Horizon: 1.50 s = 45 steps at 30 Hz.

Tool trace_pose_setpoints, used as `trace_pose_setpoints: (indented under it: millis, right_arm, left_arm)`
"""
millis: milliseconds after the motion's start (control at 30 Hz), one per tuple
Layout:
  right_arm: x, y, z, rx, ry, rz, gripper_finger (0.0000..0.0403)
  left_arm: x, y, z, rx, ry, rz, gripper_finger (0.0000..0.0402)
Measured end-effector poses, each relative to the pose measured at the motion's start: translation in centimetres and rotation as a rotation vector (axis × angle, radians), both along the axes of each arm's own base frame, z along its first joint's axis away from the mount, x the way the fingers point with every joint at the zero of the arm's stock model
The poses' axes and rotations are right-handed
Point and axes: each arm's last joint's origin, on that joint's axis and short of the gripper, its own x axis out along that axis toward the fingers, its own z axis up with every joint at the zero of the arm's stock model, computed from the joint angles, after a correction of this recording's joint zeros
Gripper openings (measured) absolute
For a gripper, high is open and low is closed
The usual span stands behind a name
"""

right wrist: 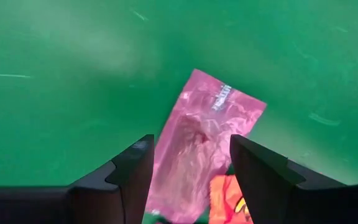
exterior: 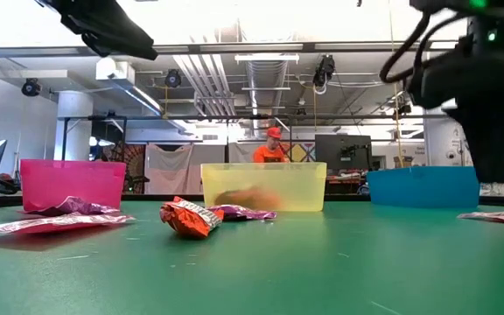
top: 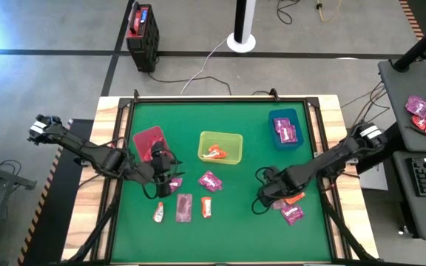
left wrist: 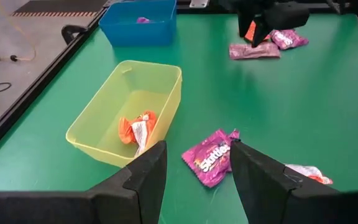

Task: Sort candy by brand, put in halloween buckets
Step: Put the red candy into the red bin

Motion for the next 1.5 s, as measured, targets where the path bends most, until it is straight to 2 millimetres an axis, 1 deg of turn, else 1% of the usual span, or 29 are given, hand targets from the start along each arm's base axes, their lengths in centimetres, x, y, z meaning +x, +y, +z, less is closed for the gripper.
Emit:
trace_pose_setpoints:
  millis: [233, 333, 467, 667, 767, 833, 933, 1000, 1067, 1167, 1233, 1333, 1500]
  right_arm:
    - [0.7, 0.3, -2.4, -0.027, 0.083, 0.044, 0.0202]
    - [1.0, 0.3, -3.0, -0.026, 0.098, 0.051, 0.0190]
    - [1.3, 0.2, -3.4, -0.014, 0.112, 0.069, 0.0152]
    - [1.8, 0.2, -3.7, 0.004, 0.083, 0.106, 0.0068]
    - [1.9, 0.2, -3.8, 0.005, 0.080, 0.130, 0.0033]
    - [1.9, 0.2, -3.7, 0.006, 0.074, 0.147, 0.0018]
    - [1.8, 0.2, -3.0, 0.001, 0.037, 0.173, 0.0012]
    - [1.8, 0.0, -2.3, -0.026, -0.013, 0.182, 0.0012]
    - [1.6, 0.0, -1.1, -0.057, -0.079, 0.207, 0.0012]
    - [2.1, 0.2, 0.7, -0.094, -0.245, 0.284, 0.0011]
    - [2.8, 0.4, 1.8, -0.128, -0.375, 0.370, 0.0011]
    - [4.3, 1.0, 3.4, -0.177, -0.596, 0.562, 0.0011]
    - [6.7, 2.0, 5.2, -0.183, -0.912, 0.823, 0.0011]
  left_arm:
    - [0.3, -0.1, -0.5, 0.010, 0.020, 0.001, 0.0160]
    - [0.6, -0.3, -0.9, 0.017, 0.037, 0.001, 0.0160]
    - [1.1, -0.5, -1.5, 0.027, 0.059, 0.002, 0.0160]
    - [2.0, -0.8, -2.4, 0.043, 0.071, 0.014, 0.0160]
    - [2.2, -0.9, -2.7, 0.047, 0.079, 0.014, 0.0160]
    - [2.4, -1.0, -2.9, 0.048, 0.082, 0.014, 0.0160]
    - [2.7, -1.1, -3.0, 0.046, 0.077, 0.013, 0.0160]
    - [2.8, -1.2, -3.1, 0.048, 0.083, -0.001, 0.0160]
    - [2.8, -1.4, -3.2, 0.042, 0.090, -0.034, 0.0160]
    - [3.1, -1.9, -2.8, 0.020, 0.046, -0.104, 0.0160]
    - [3.6, -2.3, -2.2, 0.008, -0.013, -0.167, 0.0160]
    - [4.5, -2.8, -1.7, 0.019, -0.115, -0.257, 0.0160]
    - [6.1, -3.8, -2.3, 0.068, -0.192, -0.375, 0.0160]
